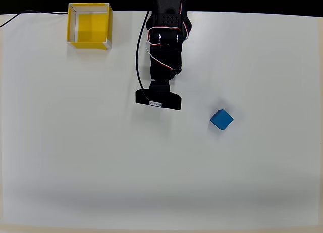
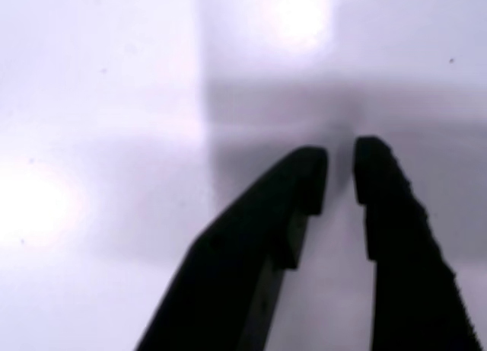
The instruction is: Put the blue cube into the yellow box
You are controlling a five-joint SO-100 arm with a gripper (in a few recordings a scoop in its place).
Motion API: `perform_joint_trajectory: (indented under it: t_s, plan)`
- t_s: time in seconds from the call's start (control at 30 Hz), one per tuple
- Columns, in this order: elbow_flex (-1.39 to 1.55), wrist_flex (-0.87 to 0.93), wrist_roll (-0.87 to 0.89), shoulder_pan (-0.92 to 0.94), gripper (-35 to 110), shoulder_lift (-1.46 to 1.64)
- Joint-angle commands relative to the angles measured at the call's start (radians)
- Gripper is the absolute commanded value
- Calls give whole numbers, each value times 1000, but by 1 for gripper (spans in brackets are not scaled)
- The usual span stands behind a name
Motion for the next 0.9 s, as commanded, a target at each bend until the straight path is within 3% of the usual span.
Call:
perform_joint_trajectory:
  t_s: [0.0, 0.87]
  plan:
    - [26, 15, 44, -17, 0, 26]
    - [17, -26, -17, -28, 5, 6]
